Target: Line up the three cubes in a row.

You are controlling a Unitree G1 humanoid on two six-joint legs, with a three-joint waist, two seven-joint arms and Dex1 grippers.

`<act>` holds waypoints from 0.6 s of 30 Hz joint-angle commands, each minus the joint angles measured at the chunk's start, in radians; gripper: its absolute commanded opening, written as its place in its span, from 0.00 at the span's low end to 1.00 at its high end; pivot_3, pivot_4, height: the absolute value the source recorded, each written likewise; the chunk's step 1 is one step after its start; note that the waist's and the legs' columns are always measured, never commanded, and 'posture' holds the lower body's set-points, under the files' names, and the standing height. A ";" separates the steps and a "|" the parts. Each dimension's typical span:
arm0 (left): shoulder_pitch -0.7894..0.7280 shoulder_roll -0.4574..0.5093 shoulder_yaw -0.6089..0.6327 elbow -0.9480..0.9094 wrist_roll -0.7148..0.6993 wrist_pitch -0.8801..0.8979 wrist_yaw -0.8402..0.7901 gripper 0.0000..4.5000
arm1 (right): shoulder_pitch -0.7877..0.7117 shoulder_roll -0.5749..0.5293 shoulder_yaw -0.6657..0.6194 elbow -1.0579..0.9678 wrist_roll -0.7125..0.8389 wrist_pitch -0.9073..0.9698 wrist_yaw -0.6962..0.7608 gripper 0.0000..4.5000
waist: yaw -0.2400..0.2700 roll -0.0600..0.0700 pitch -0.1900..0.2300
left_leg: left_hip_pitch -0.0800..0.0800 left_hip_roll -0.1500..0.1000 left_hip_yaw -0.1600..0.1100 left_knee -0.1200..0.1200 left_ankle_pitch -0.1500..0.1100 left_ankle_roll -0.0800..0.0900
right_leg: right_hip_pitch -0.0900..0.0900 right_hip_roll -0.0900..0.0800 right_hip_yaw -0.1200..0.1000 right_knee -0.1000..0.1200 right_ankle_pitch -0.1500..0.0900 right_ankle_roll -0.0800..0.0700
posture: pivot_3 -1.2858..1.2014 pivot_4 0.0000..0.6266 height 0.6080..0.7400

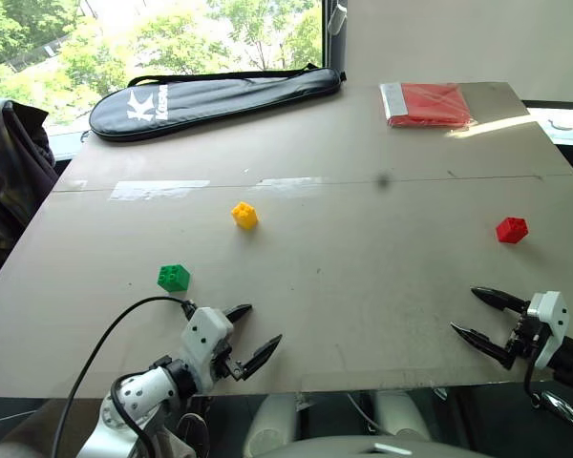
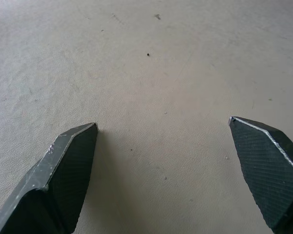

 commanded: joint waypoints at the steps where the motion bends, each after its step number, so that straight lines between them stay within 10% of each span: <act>1: -0.014 0.008 -0.015 0.003 -0.013 0.019 -0.021 0.98 | -0.010 0.012 -0.064 -0.032 0.046 0.033 -0.056 1.00 | 0.000 0.000 0.000 | 0.000 0.000 0.000 0.000 0.000 0.000 | 0.000 0.000 0.000 0.000 0.000 0.000 | 0.52 0.24 1.00; 18: -0.597 0.199 -0.055 -0.204 -0.326 0.428 -0.175 0.98 | -0.255 0.039 -0.178 -0.105 -0.036 0.465 -0.719 1.00 | -0.006 -0.001 0.003 | -0.009 -0.002 -0.001 -0.001 0.001 -0.003 | -0.009 0.001 -0.001 0.000 0.002 0.001 | 0.52 0.24 1.00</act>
